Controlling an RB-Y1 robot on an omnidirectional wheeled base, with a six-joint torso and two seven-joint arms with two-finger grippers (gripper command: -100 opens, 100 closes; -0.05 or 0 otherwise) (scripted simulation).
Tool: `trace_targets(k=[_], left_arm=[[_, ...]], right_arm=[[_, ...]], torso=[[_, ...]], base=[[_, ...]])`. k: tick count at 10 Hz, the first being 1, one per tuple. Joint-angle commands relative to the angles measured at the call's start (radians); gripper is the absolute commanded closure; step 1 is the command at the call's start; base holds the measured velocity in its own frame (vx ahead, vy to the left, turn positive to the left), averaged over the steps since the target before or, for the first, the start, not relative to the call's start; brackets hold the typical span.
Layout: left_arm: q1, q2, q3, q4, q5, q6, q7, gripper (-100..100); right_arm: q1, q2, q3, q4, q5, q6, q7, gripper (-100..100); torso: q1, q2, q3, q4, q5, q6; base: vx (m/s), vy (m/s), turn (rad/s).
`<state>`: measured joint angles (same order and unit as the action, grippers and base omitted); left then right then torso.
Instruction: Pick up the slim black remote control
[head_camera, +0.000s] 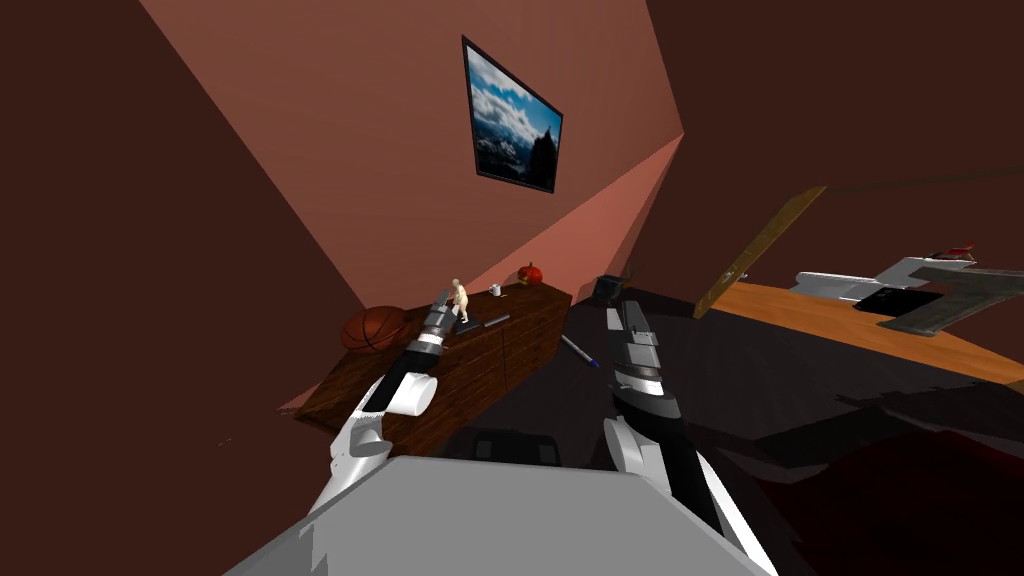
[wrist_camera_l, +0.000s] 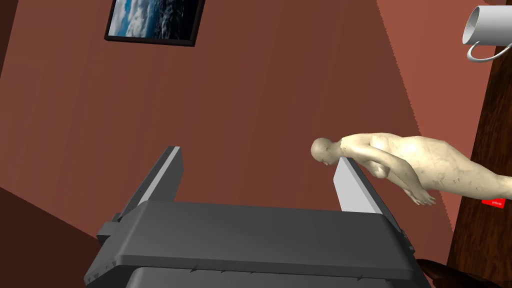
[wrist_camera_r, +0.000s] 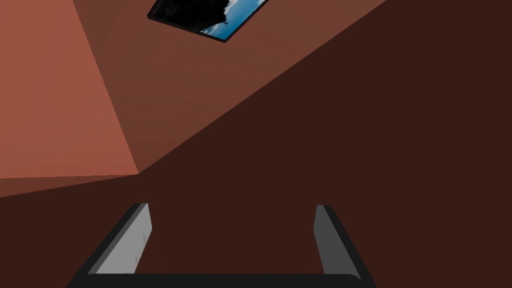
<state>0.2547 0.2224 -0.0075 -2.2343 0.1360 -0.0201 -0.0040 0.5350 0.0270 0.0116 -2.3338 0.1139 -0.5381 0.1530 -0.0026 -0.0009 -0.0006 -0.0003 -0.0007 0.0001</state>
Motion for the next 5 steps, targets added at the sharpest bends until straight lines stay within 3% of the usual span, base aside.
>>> trace_targets(k=[1,3,4,5], left_arm=[[-0.034,0.017,0.0,0.016,0.021,0.05,0.008,-100],[-0.034,0.017,0.0,0.016,0.021,0.096,0.008,-100],[-0.068,0.033,0.0,0.03,0.042,0.131,0.016,-100],[-0.068,0.033,0.0,0.03,0.042,0.156,0.016,-100]], right_arm=[[0.0,0.0,0.0,0.0,0.0,0.0,0.0,0],[0.0,0.0,0.0,0.0,0.0,0.0,0.0,0],[0.0,0.0,0.0,0.0,0.0,0.0,0.0,0],[0.0,0.0,0.0,0.0,0.0,0.0,0.0,0]], torso=[[0.0,0.0,0.0,0.0,0.0,0.0],[-0.002,0.0,0.0,0.0,0.0,0.0],[0.0,0.0,0.0,0.0,0.0,0.0],[-0.001,0.0,0.0,0.0,0.0,0.0]], base=[[0.009,-0.074,0.1],[0.004,-0.057,0.022],[0.004,-0.054,0.097],[0.014,-0.065,0.054]])
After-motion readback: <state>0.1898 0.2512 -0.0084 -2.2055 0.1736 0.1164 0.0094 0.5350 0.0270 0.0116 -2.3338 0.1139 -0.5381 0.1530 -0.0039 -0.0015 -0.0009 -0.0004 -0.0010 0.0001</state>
